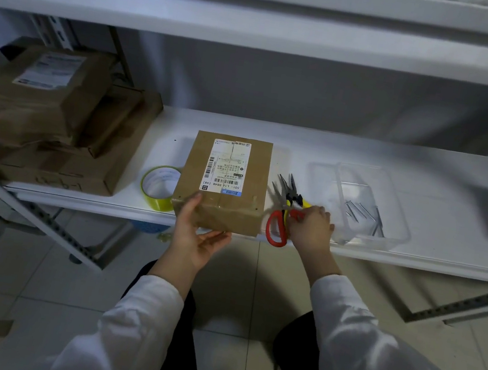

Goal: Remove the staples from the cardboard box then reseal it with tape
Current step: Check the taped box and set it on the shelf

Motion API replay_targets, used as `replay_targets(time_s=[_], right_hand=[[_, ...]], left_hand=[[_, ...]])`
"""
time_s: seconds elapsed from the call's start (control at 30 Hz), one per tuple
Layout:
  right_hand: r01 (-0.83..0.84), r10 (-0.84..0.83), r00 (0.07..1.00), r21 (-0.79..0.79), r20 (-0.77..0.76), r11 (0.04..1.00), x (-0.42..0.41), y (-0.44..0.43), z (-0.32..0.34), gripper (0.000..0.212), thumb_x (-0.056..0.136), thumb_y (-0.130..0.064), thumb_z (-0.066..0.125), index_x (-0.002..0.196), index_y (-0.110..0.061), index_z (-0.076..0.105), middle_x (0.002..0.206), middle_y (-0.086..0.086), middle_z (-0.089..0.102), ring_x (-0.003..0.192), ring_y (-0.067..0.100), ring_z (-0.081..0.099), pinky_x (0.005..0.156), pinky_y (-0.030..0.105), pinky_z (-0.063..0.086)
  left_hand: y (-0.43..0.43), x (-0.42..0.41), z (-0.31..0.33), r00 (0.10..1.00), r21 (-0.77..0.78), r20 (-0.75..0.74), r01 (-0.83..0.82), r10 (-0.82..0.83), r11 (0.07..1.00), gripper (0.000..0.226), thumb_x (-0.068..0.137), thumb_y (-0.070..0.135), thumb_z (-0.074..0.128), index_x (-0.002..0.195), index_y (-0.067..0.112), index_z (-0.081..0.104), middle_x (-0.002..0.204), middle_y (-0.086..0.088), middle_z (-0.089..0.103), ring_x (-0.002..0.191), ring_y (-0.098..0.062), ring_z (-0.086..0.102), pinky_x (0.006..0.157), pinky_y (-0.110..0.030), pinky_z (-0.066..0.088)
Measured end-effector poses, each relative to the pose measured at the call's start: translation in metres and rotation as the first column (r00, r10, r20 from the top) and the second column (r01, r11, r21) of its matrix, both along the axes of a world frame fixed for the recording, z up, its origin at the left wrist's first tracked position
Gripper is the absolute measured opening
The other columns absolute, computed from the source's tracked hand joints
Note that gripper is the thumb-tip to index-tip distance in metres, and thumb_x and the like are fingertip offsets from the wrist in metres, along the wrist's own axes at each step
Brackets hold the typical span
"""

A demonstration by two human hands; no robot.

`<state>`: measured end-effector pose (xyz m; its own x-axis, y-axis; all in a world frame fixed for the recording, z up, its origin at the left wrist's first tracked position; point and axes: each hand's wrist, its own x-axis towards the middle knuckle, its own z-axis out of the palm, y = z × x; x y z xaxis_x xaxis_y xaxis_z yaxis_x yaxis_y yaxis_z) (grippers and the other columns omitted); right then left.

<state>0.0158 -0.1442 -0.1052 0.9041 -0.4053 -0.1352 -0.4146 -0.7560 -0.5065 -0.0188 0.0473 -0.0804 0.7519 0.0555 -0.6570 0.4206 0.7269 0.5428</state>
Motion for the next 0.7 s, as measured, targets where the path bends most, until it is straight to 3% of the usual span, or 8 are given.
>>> replay_targets(time_s=[0.17,0.27,0.5,0.6,0.7], right_hand=[[-0.031,0.028,0.988,0.019,0.15,0.999,-0.001,-0.003,0.001,0.022,0.088,-0.018,0.051,0.089,0.001,0.061,0.095,0.02,0.062,0.095,0.038,0.057,0.089,0.041,0.043],[0.062,-0.075,0.976,0.071,0.203,0.996,0.001,-0.008,0.01,0.025,0.092,-0.018,0.048,0.099,0.002,0.061,0.101,0.02,0.062,0.094,0.038,0.059,0.076,0.034,0.044],[0.052,-0.052,0.999,-0.031,-0.006,0.998,0.006,-0.012,0.007,0.038,0.092,-0.035,0.048,0.11,-0.003,0.06,0.114,0.02,0.054,0.109,0.038,0.049,0.089,0.039,0.042],[0.039,-0.039,0.998,0.002,-0.057,0.999,0.008,-0.008,0.006,0.041,0.094,-0.041,0.043,0.113,-0.008,0.057,0.116,0.02,0.052,0.111,0.038,0.046,0.093,0.041,0.039],[0.04,-0.038,0.999,0.058,-0.034,0.998,0.008,-0.001,0.003,0.038,0.094,-0.039,0.042,0.105,-0.007,0.06,0.108,0.02,0.06,0.105,0.037,0.049,0.089,0.037,0.037]], left_hand=[[0.002,0.001,0.0,1.0,-0.008,-0.009,0.019,-0.019,1.0,0.064,0.077,0.043,0.068,0.133,0.021,0.044,0.116,-0.011,0.056,0.106,-0.038,0.058,0.078,-0.046,0.055],[0.002,0.001,-0.001,1.0,-0.014,-0.011,0.022,-0.022,1.0,0.064,0.077,0.043,0.068,0.132,0.02,0.045,0.118,-0.011,0.055,0.106,-0.038,0.057,0.075,-0.045,0.055],[0.004,0.002,-0.003,0.998,-0.002,-0.039,0.055,-0.055,0.998,0.07,0.075,0.045,0.069,0.134,0.018,0.041,0.123,-0.014,0.053,0.107,-0.04,0.057,0.075,-0.048,0.054],[0.005,0.002,-0.002,0.996,-0.001,-0.056,0.073,-0.073,0.997,0.075,0.075,0.045,0.069,0.135,0.014,0.039,0.126,-0.018,0.051,0.109,-0.042,0.056,0.075,-0.049,0.053],[0.006,0.003,-0.003,0.996,0.002,-0.055,0.074,-0.074,0.997,0.076,0.075,0.046,0.069,0.136,0.013,0.038,0.115,-0.017,0.054,0.11,-0.043,0.056,0.078,-0.05,0.053]])
